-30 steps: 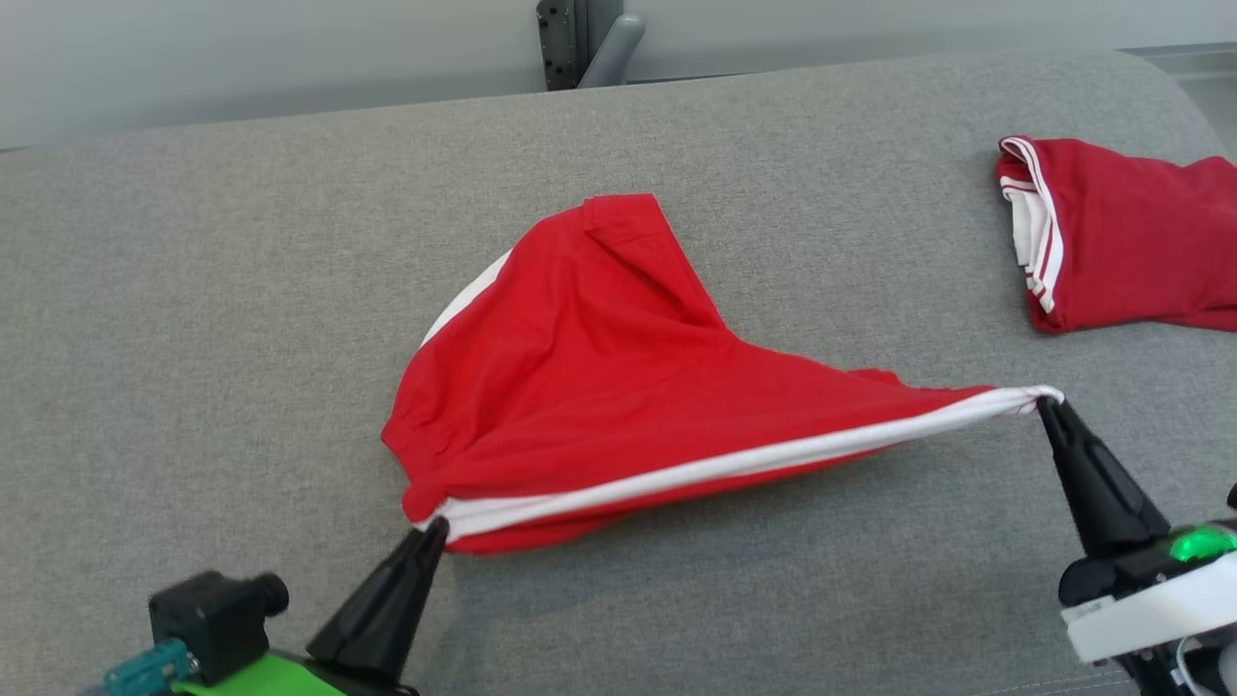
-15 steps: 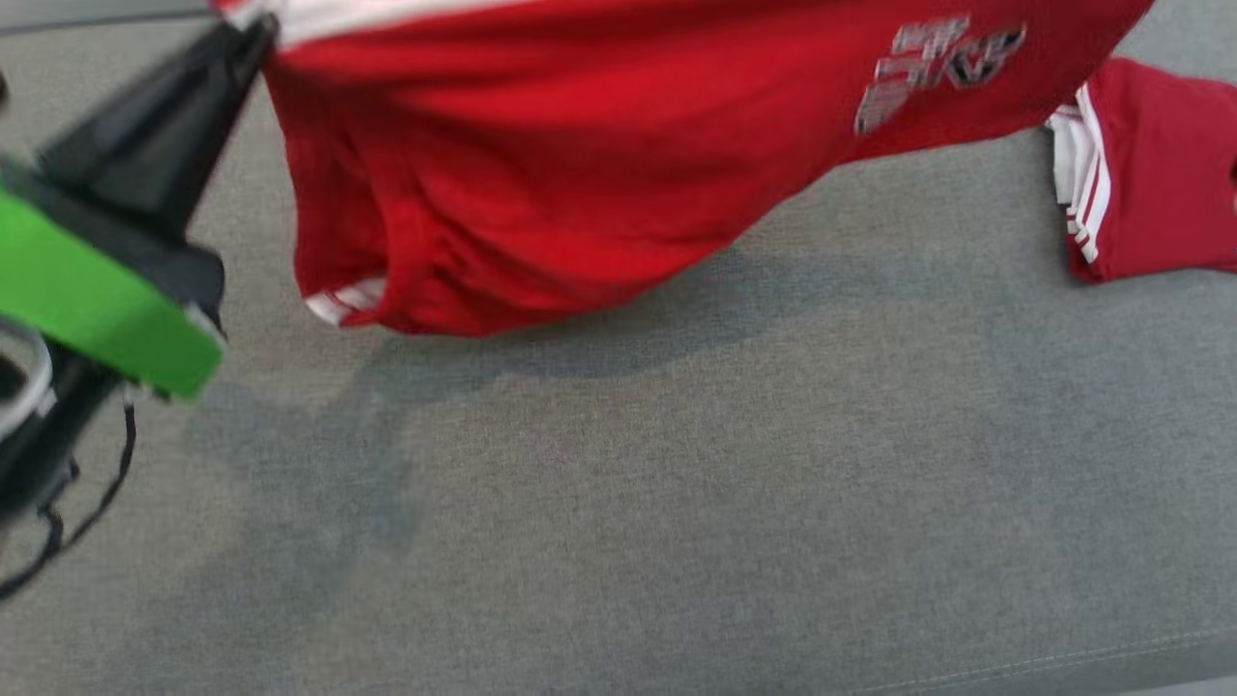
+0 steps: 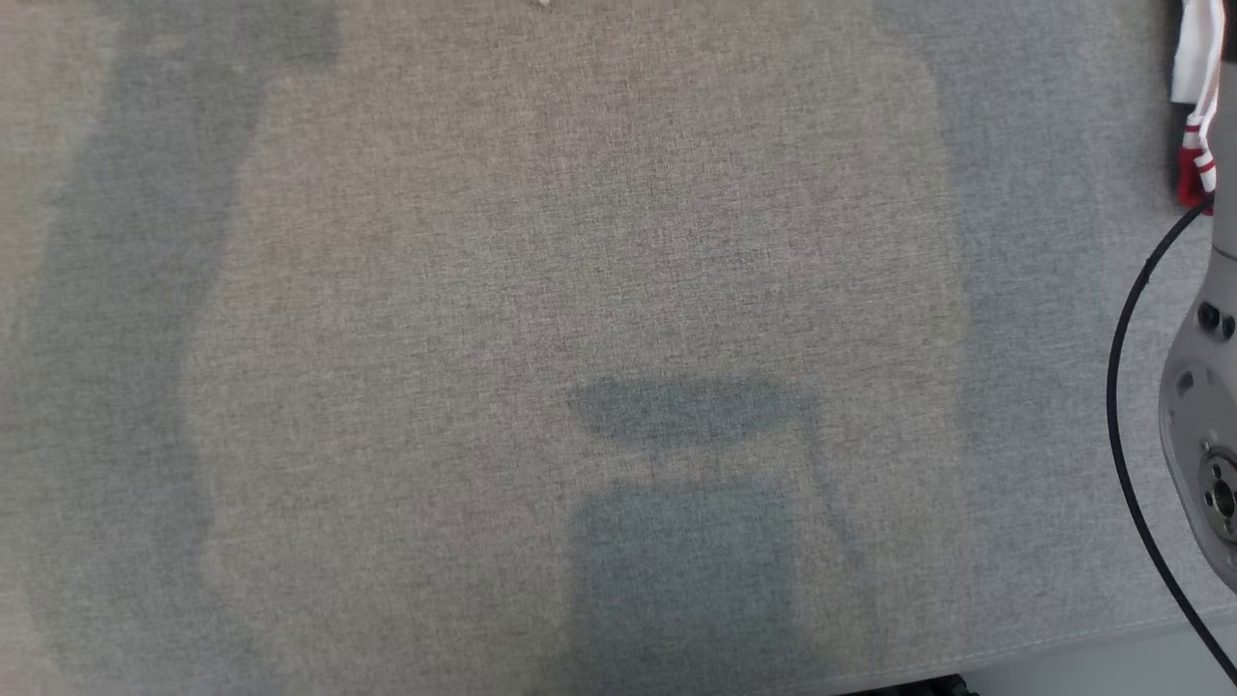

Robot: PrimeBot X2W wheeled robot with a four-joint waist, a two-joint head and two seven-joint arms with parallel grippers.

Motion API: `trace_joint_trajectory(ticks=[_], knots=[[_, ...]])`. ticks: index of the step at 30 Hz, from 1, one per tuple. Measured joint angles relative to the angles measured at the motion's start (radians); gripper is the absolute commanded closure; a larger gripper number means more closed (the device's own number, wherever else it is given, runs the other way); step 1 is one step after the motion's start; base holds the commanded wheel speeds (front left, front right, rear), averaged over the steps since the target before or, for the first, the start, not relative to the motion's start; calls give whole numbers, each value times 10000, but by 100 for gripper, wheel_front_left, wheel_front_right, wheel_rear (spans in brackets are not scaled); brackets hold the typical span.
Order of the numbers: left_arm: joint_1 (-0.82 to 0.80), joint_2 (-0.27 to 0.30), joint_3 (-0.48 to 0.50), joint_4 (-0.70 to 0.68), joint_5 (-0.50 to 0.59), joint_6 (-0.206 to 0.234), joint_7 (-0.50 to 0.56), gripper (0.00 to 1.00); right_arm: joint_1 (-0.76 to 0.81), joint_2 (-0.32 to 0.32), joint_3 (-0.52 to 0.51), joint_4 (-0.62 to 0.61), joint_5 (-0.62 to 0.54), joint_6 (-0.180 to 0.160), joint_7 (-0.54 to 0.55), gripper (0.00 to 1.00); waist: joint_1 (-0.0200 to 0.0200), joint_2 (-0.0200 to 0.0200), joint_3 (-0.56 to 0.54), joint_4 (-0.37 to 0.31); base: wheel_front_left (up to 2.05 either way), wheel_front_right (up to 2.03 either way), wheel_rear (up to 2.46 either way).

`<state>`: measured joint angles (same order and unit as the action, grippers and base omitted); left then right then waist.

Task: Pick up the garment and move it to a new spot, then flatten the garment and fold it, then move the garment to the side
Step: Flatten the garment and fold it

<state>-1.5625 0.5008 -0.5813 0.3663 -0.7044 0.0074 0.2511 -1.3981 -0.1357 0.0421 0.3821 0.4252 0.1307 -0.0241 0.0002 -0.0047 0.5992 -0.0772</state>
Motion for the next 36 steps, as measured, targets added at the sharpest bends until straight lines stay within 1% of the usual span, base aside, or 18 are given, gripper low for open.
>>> trace_joint_trajectory(ticks=[1, 3, 4, 5, 7, 9, 11, 12, 14, 17, 20, 24, 26, 32, 35, 36], knots=[[-332, -159, -17, 453, 303, -17, -453, 100, -314, 157, -161, 437, -267, 0, -341, 100, 0, 0, 159, -22, 0, 0, 0], [-921, -399, -107, 1239, 740, -209, -1346, 100, -906, 372, -535, 1177, -777, 0, -1045, 100, 1, 0, 448, -78, 0, 0, 0], [-1151, -533, -128, 1557, 930, -219, -1854, 100, -1171, 470, -775, 1480, -986, 4, -1442, 100, 1, 0, 573, -112, 0, 0, 0], [-1352, -663, -173, 1875, 1053, -316, -2337, 100, -1437, 564, -1095, 1806, -1225, 4, -1772, 100, 0, 0, 685, -151, 0, 0, 0], [-1668, -911, -140, 2370, 1319, -385, -3386, 100, -1865, 648, -1473, 2224, -1584, 6, -2134, 100, 0, 0, 868, -249, 0, 0, 0], [-1986, -1135, -36, 2853, 1336, -587, -4303, 100, -2210, 711, -1557, 2295, -1877, 4, -2322, 100, 0, 0, 1024, -357, 0, 0, 0], [-2180, -1202, 13, 3281, 1457, -614, -4775, 100, -2357, 790, -1538, 2100, -1921, 4, -2351, 100, 0, 0, 1163, -462, 0, 0, 0], [-2248, -1212, 36, 3494, 1469, -711, -4913, 100, -2349, 819, -1478, 1852, -1967, 4, -2372, 100, 0, 0, 1234, -505, 0, 0, 0], [-2255, -1246, 88, 3908, 1509, -846, -5045, 100, -2173, 825, -1129, 1659, -1971, 4, -2385, 100, -1, 0, 1359, -591, 0, 0, 0], [-1883, -1233, -10, 4215, 1555, -1127, -5095, 100, -1290, 832, -324, 1718, -1797, 4, -2385, 100, 0, 0, 1482, -666, 0, 0, 0], [-1031, -1053, 21, 3958, 1538, -1285, -5122, 100, -345, 554, 594, 1544, -1409, 4, -2383, 100, 0, 0, 1481, -640, 0, 0, 0], [623, -671, 94, 3074, 1327, -1350, -5137, 100, 1275, -192, 1555, 861, -556, 4, -2385, 100, -1, 0, 1305, -535, 0, 0, 0], [1799, -531, -138, 2550, 1076, -1361, -5135, 100, 2266, -571, 1818, 380, -199, 4, -2385, 100, -1, 0, 1133, -479, 0, 0, 0], [5120, -77, -993, 972, -267, -1381, -5131, 100, 5310, -1607, 2291, -974, 610, 4, -2385, 100, -2, 0, 263, -289, 0, 0, 0], [6642, 98, -1381, 244, -393, -1354, -5125, 100, 6817, -2205, 2416, -1628, 907, 6, -2383, 100, -3, 0, -278, -172, 0, 0, 0], [7124, 128, -1488, -2, -422, -1260, -5124, 100, 7329, -2422, 2466, -1835, 995, 4, -2383, 100, -3, 0, -469, -130, 0, 0, 0]])
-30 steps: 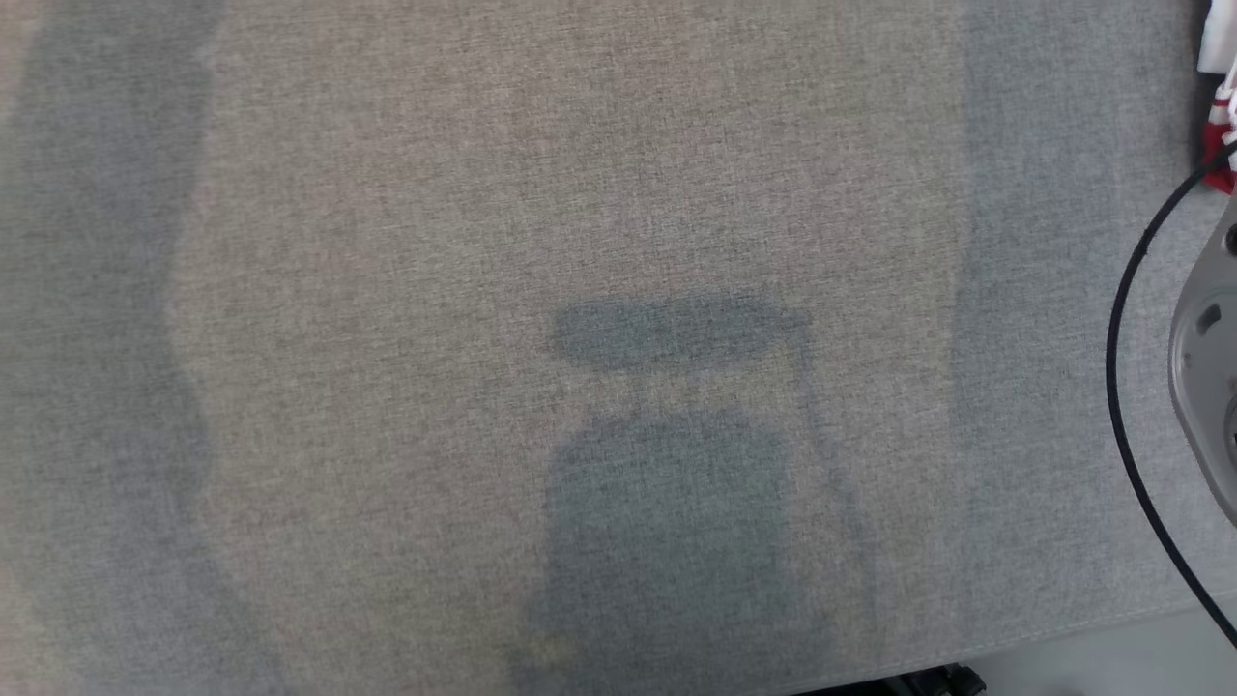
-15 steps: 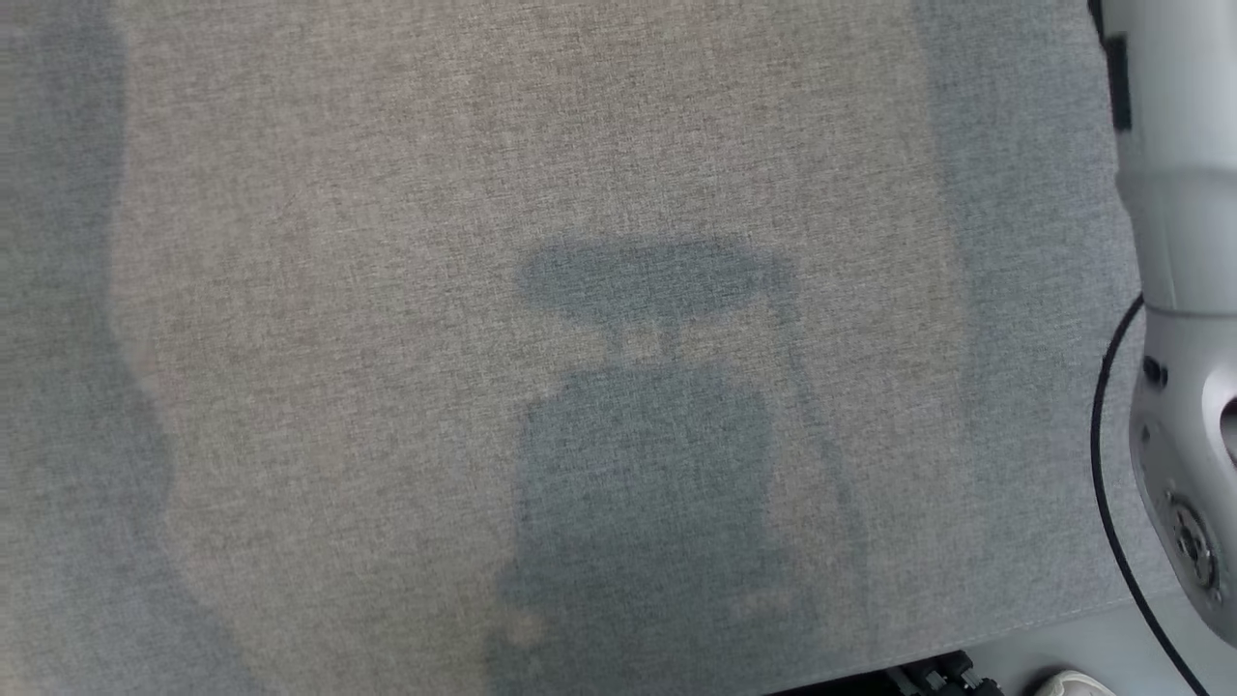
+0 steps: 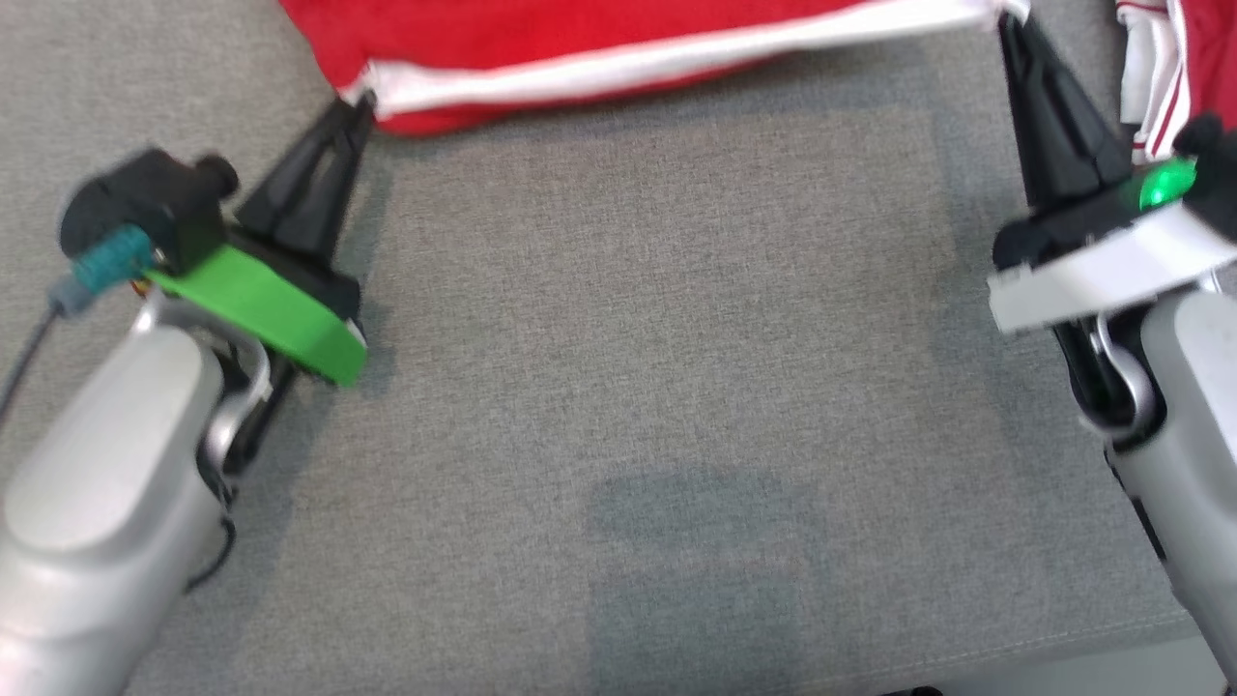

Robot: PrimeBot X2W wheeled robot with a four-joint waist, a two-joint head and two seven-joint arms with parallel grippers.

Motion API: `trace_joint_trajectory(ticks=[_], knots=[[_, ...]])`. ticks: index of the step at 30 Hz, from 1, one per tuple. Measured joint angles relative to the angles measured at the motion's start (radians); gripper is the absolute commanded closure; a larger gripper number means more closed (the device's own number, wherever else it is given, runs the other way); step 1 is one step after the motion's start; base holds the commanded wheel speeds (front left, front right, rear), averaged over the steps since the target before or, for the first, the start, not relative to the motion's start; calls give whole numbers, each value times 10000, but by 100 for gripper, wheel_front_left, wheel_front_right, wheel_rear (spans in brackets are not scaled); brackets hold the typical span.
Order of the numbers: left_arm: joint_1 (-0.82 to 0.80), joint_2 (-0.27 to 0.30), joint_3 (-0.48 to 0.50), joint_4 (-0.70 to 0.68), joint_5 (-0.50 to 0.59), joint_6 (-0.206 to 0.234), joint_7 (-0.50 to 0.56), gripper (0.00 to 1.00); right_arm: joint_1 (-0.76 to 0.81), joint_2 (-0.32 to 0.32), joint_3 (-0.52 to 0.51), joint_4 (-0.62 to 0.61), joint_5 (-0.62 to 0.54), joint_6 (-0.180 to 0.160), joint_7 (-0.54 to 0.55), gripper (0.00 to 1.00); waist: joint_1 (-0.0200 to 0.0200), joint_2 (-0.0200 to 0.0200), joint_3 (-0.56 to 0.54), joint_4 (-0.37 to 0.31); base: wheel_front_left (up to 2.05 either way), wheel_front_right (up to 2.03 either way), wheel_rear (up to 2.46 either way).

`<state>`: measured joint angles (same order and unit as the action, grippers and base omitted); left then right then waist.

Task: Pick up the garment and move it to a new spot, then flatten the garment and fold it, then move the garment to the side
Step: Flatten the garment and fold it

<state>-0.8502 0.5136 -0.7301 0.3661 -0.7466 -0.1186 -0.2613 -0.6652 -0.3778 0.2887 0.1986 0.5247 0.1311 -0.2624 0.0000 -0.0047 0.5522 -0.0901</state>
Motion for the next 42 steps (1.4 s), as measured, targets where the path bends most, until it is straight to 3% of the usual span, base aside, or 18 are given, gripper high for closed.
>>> trace_joint_trajectory(ticks=[5, 11, 17, 23, 27, 31, 37, 42], knots=[[2526, 0, -125, -1208, -476, 773, 0, 100, 2395, -790, 207, -673, 44, 4, -2, 100, 0, 0, -949, 188, 0, 0, 0], [5549, -167, 257, -2383, -1220, 1607, -13, 100, 4742, -1126, 211, -713, 623, 4, -2, 100, -1, 0, -2032, 336, 0, 0, 0], [8243, -924, 1024, -3049, -1377, 1958, -12, 100, 6797, -926, 140, -780, 1156, 6, -2, 100, -1, 0, -2895, 412, 0, 0, 0], [10043, -2025, 1906, -3590, -1198, 1870, -12, 100, 8460, -995, 314, -1085, 1728, 4, -2, 100, -1, 0, -3394, 544, 0, 0, 0], [10270, -2213, 2128, -3728, -819, 1641, -12, 100, 8163, -968, 251, -1457, 1839, 4, -2, 100, -1, 0, -3426, 548, 0, 0, 0], [9948, -2090, 2153, -4148, -683, 1561, 186, 100, 6904, -924, 307, -1678, 1973, 2, -2, 100, -1, 0, -3270, 497, 0, 0, 0], [7828, -1756, 2203, -4959, -660, 1335, 1521, 100, 3792, -1005, 878, -1212, 2142, 0, 247, 100, -1, 0, -2631, 555, 0, 0, 0], [6185, -1971, 2520, -5089, -888, 1555, 2259, 100, 1308, -1041, 1331, -75, 2334, 0, 516, 100, 0, 0, -1928, 895, 0, 0, 0]])
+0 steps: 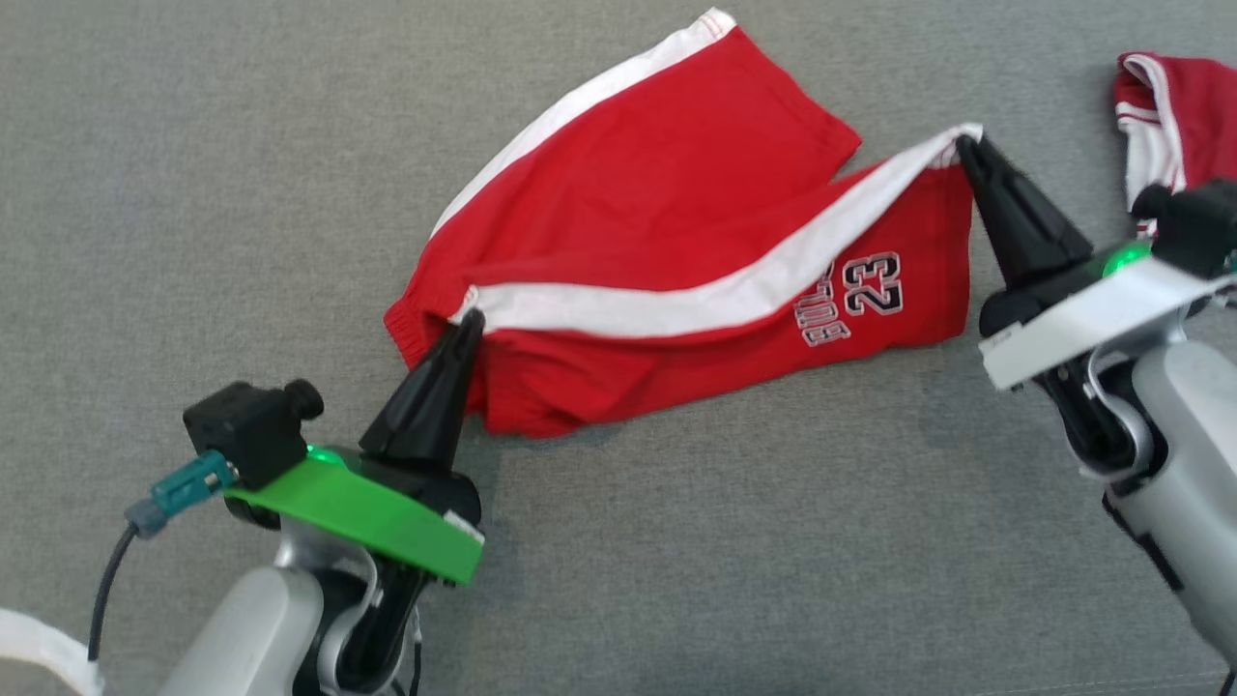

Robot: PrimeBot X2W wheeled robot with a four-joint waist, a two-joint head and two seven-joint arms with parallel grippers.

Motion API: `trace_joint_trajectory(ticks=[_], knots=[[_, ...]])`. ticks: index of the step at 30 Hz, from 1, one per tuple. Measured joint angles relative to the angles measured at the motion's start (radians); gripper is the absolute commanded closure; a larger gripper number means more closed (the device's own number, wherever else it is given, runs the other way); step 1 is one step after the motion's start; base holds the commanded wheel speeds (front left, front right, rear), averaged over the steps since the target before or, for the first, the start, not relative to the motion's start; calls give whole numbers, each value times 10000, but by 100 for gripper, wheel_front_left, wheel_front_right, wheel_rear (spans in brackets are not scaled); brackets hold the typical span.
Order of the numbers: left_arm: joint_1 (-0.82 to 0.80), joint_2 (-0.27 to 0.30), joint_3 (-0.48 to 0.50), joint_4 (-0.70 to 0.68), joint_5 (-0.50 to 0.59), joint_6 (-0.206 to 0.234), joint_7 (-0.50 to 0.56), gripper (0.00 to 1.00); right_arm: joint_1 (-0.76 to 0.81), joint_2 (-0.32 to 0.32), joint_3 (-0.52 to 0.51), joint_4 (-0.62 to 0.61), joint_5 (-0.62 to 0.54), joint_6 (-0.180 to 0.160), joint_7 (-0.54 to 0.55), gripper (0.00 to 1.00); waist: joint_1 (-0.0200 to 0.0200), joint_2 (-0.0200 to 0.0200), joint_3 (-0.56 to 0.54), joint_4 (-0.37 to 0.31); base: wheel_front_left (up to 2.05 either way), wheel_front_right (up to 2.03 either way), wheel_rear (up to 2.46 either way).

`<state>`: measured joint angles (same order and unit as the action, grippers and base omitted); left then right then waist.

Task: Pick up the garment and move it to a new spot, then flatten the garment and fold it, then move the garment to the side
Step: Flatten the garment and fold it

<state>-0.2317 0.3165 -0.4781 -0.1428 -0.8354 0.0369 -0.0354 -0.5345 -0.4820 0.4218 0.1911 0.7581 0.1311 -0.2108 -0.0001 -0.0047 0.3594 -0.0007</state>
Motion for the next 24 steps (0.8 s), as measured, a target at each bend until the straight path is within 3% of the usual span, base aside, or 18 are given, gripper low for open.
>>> trace_joint_trajectory(ticks=[8, 10, 19, 24], knots=[[-1805, -640, 184, 1277, -174, 351, 445, 100, -2745, -23, 566, 2357, 42, -2, 136, 100, 0, 0, 774, 997, 0, 0, 0], [-2464, -1062, 48, 2017, -8, 420, 330, 100, -3434, -27, 857, 3058, 31, -2, 173, 100, 0, 0, 990, 1372, 0, 0, 0], [-3452, -1645, -52, 3469, 397, 681, -75, 100, -4868, -104, 1216, 4696, -92, 0, 203, 100, 0, 0, 1456, 2029, 0, 0, 0], [-3723, -1956, -155, 4240, 263, 585, -40, 100, -5311, -35, 1707, 5417, -134, 0, 351, 100, 1, 0, 1584, 2181, 0, 0, 0]])
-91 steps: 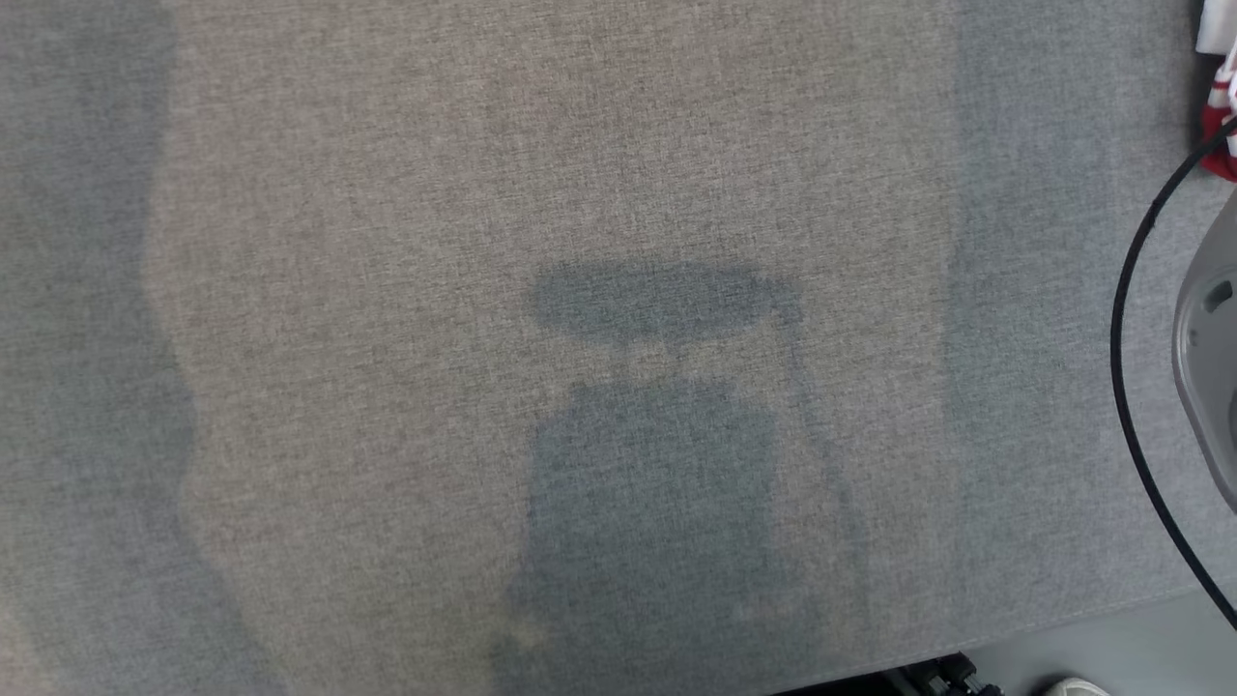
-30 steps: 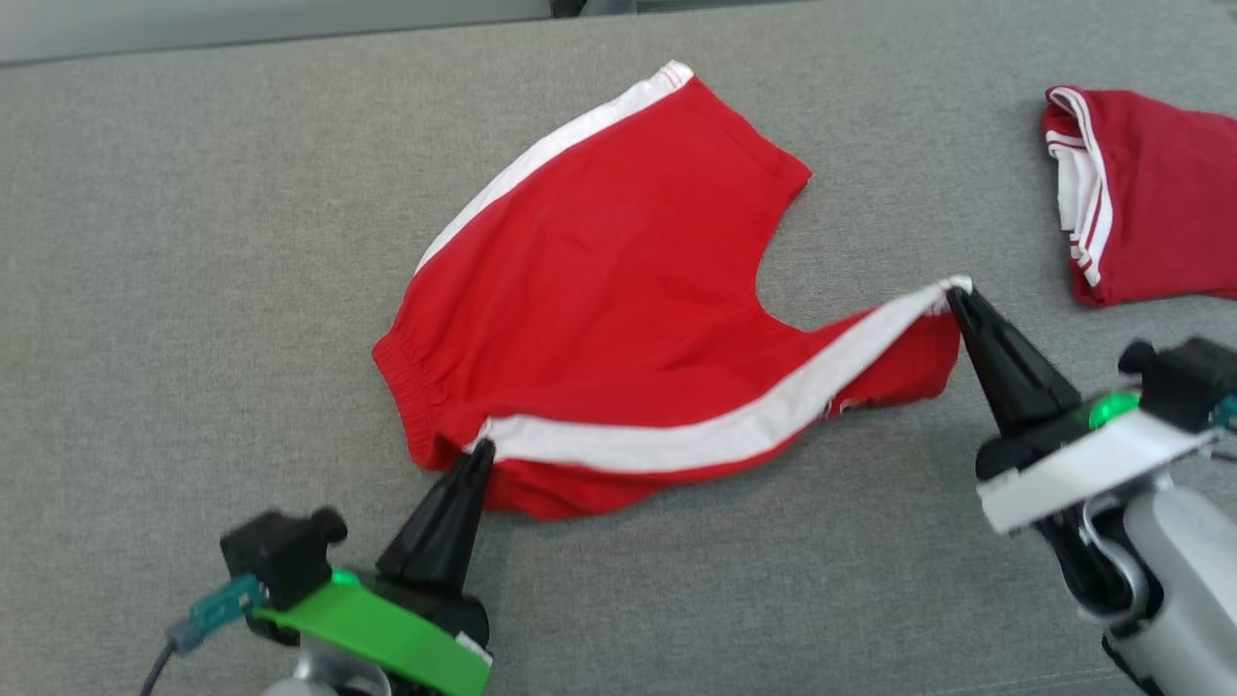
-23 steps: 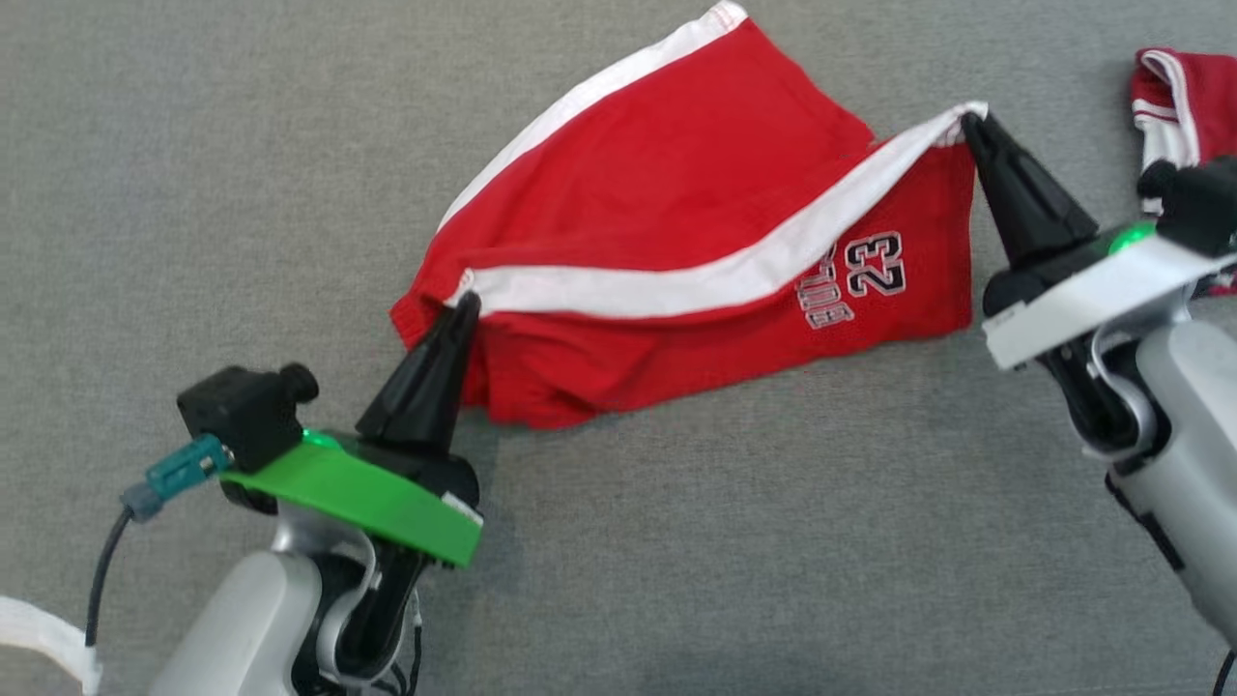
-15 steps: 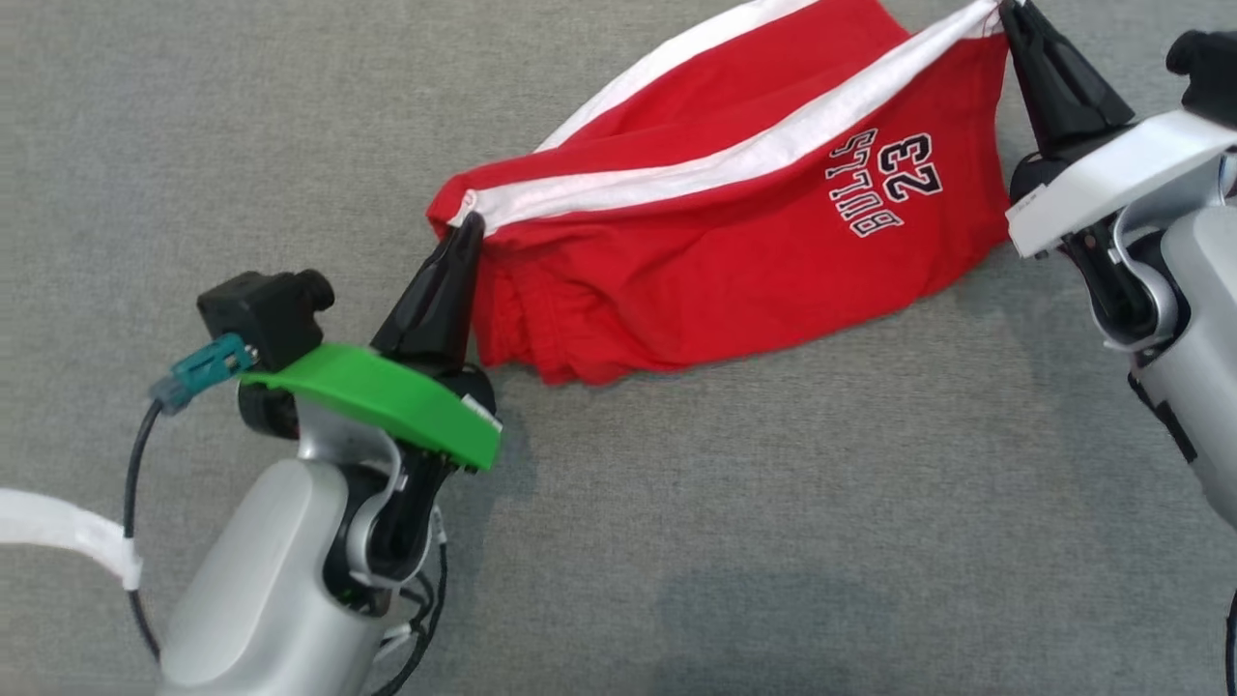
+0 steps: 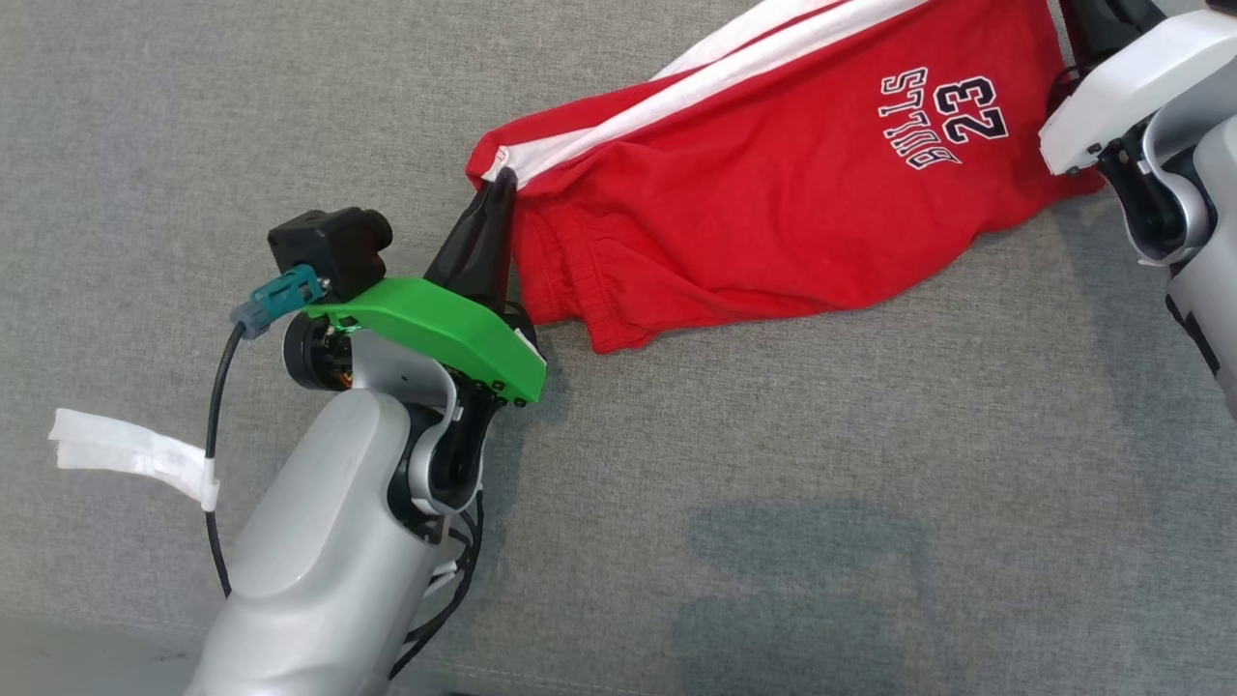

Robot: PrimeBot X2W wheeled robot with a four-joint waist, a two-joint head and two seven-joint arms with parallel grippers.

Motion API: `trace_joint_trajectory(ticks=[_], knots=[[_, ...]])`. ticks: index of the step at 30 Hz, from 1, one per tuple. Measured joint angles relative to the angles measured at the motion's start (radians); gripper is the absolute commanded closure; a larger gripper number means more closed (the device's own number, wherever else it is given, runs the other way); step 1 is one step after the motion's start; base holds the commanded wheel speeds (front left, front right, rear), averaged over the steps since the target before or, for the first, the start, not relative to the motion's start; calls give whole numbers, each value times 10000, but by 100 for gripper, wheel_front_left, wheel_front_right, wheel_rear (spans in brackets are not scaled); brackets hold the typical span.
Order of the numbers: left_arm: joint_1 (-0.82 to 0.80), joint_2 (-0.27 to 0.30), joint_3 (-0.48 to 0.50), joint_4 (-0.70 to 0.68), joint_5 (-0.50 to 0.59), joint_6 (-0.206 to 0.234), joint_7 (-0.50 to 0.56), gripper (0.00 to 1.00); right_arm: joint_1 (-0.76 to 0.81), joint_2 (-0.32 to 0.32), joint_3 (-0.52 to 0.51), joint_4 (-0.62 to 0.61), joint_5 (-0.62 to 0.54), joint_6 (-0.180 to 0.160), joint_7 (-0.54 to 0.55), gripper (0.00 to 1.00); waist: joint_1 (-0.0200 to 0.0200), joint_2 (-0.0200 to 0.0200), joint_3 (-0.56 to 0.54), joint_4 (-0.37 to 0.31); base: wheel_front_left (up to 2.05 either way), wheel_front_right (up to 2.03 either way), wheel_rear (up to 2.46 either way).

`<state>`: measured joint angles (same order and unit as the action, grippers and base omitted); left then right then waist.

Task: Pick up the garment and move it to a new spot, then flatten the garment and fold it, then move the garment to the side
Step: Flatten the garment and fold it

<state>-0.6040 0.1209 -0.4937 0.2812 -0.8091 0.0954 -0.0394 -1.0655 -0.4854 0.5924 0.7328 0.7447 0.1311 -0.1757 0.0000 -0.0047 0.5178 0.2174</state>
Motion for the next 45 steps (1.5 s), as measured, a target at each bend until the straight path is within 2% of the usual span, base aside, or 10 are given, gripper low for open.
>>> trace_joint_trajectory(ticks=[14, 16, 17, 18, 19, 20, 27, 33, 39, 45], knots=[[-431, -132, -65, 936, 58, 153, -155, 97, -767, 230, 1185, 696, -270, 0, -349, 100, 0, 0, -88, -110, 0, 0, 0], [-444, -127, -42, 1047, 96, 219, -196, 85, -876, 378, 1235, 846, -286, 0, -454, 100, 0, 0, -116, -130, 0, 0, 0], [-445, -128, -29, 1081, 92, 245, -196, 69, -901, 449, 1298, 890, -374, 0, -491, 77, 0, 0, -131, -141, 0, 0, 0], [-445, -130, -33, 1104, 73, 249, -188, 54, -915, 525, 1342, 947, -435, 0, -554, 35, 0, 0, -145, -151, 0, 0, 0], [-444, -134, -38, 1116, 42, 249, -171, 19, -920, 596, 1377, 1035, -439, 0, -558, 0, 0, 0, -166, -162, 0, 0, 0], [-441, -138, -29, 1120, 8, 245, -159, 0, -919, 652, 1455, 1093, -447, 0, -564, 0, 0, 0, -194, -176, 0, 0, 0], [-246, 111, 92, 752, -23, 382, -238, 0, -940, 928, 1868, 640, -418, 0, -729, 0, 0, 0, -459, -405, 0, 0, 0], [837, 775, 88, -477, 378, 654, -777, 0, -282, 566, 2305, 36, -188, 0, -564, 0, 0, 0, -931, -612, 0, 0, 0], [2343, 1601, -320, -2019, 1540, 1064, -1672, 0, 358, 92, 2236, -42, -113, 0, 518, 0, 0, 0, -1555, -815, 0, 0, 0], [3003, 1804, -673, -2435, 2608, 1264, -2096, 0, 584, -77, 1526, 681, -307, 0, 1588, 0, 0, 0, -1791, -721, 0, 0, 0]])
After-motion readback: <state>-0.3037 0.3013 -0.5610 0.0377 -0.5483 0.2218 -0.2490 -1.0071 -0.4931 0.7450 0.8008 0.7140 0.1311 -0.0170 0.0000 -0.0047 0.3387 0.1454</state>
